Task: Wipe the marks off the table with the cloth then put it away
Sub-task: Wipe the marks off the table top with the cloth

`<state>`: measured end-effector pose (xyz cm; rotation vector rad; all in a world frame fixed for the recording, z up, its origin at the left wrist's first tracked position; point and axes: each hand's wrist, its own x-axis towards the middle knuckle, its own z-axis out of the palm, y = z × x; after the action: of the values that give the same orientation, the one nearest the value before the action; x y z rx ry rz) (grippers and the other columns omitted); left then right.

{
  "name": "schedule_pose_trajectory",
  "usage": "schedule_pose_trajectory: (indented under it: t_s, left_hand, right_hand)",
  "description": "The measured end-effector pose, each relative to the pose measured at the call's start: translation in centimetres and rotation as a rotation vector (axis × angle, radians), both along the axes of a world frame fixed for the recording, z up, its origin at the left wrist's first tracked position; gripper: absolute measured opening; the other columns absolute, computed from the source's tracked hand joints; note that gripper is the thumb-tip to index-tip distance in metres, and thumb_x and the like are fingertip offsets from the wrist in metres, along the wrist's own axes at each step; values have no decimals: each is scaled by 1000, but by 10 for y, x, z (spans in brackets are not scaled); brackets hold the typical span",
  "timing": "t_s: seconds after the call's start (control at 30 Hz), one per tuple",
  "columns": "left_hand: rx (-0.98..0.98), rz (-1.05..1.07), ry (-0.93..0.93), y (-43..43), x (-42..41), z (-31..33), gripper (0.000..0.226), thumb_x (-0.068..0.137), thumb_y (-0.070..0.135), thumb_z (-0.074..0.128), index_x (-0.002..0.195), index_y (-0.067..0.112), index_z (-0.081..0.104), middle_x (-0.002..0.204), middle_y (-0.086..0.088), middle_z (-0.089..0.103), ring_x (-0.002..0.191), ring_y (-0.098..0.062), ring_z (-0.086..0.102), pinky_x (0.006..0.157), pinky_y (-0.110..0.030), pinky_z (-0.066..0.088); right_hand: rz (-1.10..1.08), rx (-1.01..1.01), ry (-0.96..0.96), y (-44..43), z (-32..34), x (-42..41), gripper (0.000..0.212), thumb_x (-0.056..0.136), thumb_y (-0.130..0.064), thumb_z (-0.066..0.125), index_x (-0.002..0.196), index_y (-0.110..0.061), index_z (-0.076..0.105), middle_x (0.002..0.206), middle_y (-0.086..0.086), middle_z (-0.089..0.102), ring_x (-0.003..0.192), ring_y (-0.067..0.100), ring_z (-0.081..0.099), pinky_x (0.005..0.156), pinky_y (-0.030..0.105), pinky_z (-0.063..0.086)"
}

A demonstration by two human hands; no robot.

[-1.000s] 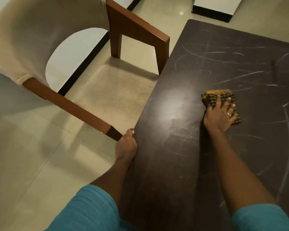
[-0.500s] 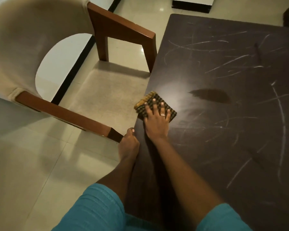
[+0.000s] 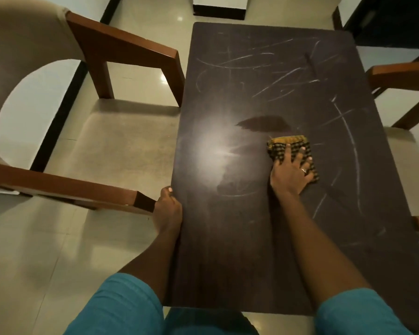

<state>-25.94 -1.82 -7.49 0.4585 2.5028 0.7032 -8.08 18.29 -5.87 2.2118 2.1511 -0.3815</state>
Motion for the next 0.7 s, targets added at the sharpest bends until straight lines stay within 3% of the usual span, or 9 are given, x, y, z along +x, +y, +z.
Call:
schedule_pose_trajectory:
  t_s: [0.17,0.37,0.5,0.63,0.7]
  left_hand:
    - [46,20,-30,1,-1,2,26,96,12,34,114,6,51,107,-21,64,97,-37,60,77,-40,47]
    - [115,53,-92,-2,-4,-1,30,98,25,33,113,8,53,107,-19,64,100,-37,59,84,-43,48]
    - [169,92,-106,-2,-5,-3,42,98,39,29,110,8,55,108,-23,62,101,-40,57,87,-46,48]
    - [183,113,-141,-2,-2,1,40,97,37,32,108,7,55,106,-20,61,95,-34,57,83,-41,46]
    - [216,110,-145,-1,1,3,39,97,37,32,105,7,56,102,-18,63,92,-31,57,81,-40,47]
  right_hand:
    - [-44,-16,106,-24,0,-45,56,97,-34,42,150,-29,24,160,10,8,146,39,4,112,60,9]
    - [384,-24,123,-108,-6,-121,58,94,-36,44,149,-31,24,160,8,11,147,37,5,113,58,6]
    - [575,-73,84,-139,-9,-122,55,97,-36,40,149,-28,23,160,11,12,146,38,9,113,59,11]
    - [556,-69,-34,-136,-8,-86,53,81,-38,55,132,-25,54,141,15,50,128,41,48,101,61,35]
    - [463,-97,-39,-123,-6,-60,52,75,-36,48,123,-23,63,131,18,59,116,43,57,94,62,41]
